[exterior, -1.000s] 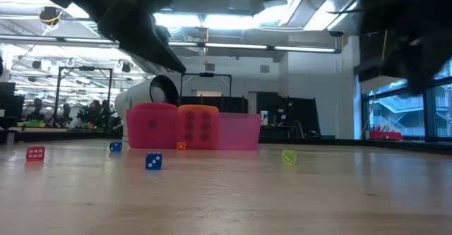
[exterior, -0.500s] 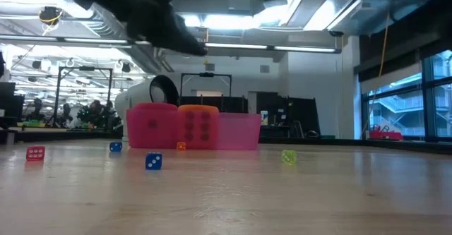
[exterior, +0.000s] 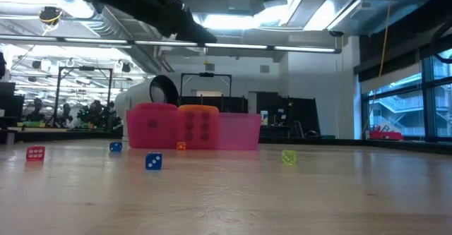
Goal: Pick & Place Dice
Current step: Put the small green dice into the red bin
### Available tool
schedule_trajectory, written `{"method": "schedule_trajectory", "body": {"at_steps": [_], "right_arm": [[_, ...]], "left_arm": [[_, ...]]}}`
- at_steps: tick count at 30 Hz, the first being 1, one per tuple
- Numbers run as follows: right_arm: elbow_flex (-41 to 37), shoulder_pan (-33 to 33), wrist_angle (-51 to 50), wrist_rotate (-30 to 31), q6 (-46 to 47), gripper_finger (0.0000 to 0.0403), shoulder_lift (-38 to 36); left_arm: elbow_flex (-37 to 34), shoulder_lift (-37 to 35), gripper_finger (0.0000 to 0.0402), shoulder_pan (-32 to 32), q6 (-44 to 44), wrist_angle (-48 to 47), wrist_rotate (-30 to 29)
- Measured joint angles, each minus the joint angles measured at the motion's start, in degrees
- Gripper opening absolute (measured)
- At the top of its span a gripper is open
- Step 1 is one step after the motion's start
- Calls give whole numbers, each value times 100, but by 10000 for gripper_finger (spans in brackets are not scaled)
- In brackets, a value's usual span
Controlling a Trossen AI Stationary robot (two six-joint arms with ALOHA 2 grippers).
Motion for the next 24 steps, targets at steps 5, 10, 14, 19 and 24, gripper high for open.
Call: {"method": "schedule_trajectory", "body": {"at_steps": [5, 10, 14, 19, 24], "right_arm": [[0, 145, 204, -48, 491, 209, 204], [0, 277, 175, -31, 891, 209, 437], [23, 268, 221, 63, 850, 209, 573], [26, 261, 202, 11, 751, 202, 630], [20, 263, 166, 16, 712, 171, 622]], "left_arm": [[0, 0, 109, 113, 67, 332, -4], [0, 0, 107, 124, 135, 431, -3], [0, 0, 108, 120, 142, 448, 0], [0, 0, 108, 122, 103, 473, 168], [0, 0, 107, 120, 83, 473, 465]]}}
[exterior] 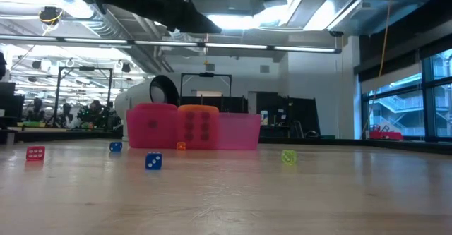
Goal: Pick & Place Dice
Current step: Put the small green dice into the red bin
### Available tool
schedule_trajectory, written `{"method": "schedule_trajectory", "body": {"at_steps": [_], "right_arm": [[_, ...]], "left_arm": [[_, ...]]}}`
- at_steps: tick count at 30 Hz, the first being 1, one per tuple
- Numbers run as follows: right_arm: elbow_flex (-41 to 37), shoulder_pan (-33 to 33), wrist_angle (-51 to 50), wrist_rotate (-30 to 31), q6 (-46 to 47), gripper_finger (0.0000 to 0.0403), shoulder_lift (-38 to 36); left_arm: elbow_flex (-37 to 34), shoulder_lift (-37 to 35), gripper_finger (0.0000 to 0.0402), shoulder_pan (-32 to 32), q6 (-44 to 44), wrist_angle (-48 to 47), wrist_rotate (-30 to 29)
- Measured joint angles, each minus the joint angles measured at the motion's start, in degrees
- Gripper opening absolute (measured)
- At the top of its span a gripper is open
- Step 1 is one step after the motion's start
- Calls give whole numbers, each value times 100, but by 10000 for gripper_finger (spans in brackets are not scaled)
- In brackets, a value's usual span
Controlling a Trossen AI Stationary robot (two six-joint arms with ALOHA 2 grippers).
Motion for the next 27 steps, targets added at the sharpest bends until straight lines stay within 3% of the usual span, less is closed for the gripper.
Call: {"method": "schedule_trajectory", "body": {"at_steps": [6, 20, 27], "right_arm": [[-6, 0, -17, 7, -15, 142, 2], [216, -2, -250, 347, -132, 143, 31], [219, -4, -280, 276, -147, 119, 28]], "left_arm": [[0, 0, 109, 0, -2, 0, 31], [-2, 0, 111, 0, -4, -4, 31], [-4, 0, 107, 0, -5, -7, 31]]}}
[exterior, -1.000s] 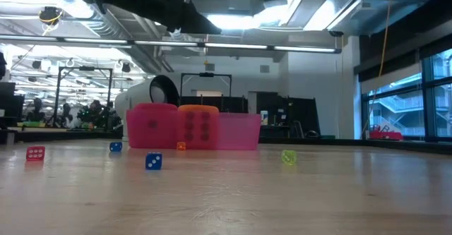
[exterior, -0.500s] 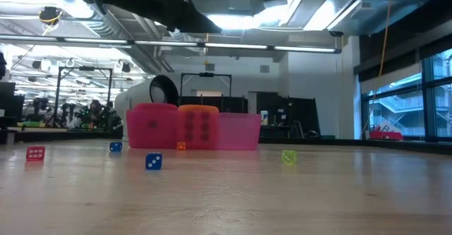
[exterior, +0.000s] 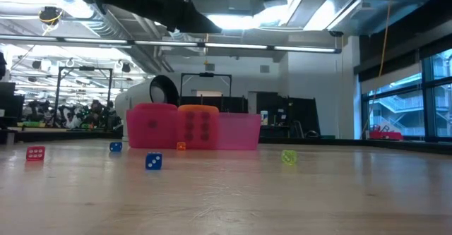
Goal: Pick & Place Dice
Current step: Put the small green dice into the red bin
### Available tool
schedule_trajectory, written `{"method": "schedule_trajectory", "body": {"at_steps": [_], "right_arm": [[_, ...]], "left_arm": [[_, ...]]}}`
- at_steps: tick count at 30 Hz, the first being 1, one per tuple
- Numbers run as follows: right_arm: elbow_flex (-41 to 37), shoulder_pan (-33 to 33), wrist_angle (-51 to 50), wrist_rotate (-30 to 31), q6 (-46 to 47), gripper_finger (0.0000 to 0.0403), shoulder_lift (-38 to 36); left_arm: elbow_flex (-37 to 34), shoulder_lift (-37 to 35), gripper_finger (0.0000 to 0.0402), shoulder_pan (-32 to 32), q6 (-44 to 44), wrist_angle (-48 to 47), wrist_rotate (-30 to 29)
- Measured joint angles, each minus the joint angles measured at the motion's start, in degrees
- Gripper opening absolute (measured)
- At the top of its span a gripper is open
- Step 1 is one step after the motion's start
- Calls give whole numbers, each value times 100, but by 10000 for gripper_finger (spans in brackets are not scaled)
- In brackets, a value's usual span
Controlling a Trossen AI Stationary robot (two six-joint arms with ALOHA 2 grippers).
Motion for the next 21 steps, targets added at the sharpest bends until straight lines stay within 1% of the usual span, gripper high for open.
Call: {"method": "schedule_trajectory", "body": {"at_steps": [5, 9, 16, 19, 21], "right_arm": [[0, 0, -9, -18, -4, 90, 0], [0, -2, 1, 13, -19, 76, -2], [7, -107, 74, 332, -477, 72, -13], [24, -245, 74, 391, -784, 71, -13], [69, -365, 60, 563, -1107, 71, -13]], "left_arm": [[0, 0, 110, 0, -2, -2, 0], [0, 0, 107, 0, -2, -2, 0], [0, 0, 111, 0, 0, -4, -2], [0, 0, 111, 0, 0, -4, -2], [0, 0, 111, 0, 0, -2, -2]]}}
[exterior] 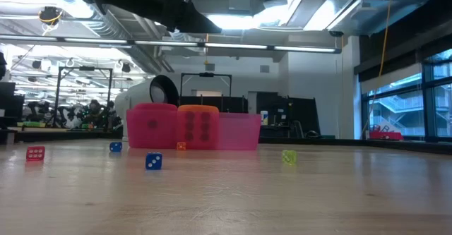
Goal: Pick & Place Dice
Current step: Put the small green dice into the red bin
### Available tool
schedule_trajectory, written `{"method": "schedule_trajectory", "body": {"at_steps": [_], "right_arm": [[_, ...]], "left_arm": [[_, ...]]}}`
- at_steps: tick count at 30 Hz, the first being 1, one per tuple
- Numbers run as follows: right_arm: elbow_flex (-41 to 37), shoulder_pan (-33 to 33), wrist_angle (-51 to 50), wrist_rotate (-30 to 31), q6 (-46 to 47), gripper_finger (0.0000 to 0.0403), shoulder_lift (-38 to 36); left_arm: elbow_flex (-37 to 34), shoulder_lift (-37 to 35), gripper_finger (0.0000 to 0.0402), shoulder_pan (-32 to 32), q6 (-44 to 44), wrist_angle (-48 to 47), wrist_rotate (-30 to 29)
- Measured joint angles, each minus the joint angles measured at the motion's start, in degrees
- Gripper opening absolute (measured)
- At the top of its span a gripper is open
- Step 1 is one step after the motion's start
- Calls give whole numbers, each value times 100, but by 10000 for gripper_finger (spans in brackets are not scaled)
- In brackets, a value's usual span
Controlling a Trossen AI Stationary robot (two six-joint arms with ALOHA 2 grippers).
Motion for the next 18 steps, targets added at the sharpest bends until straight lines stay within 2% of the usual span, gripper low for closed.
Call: {"method": "schedule_trajectory", "body": {"at_steps": [7, 14, 18], "right_arm": [[385, -655, -40, 1102, -1766, 71, -84], [552, -1724, 7, 3561, -4461, 71, -151], [552, -2615, 526, 4646, -6281, 71, -151]], "left_arm": [[0, 0, 107, 0, 7, -1, 0], [0, 0, 109, 0, 107, -1, -4], [0, 0, 107, -4, 216, -3, -4]]}}
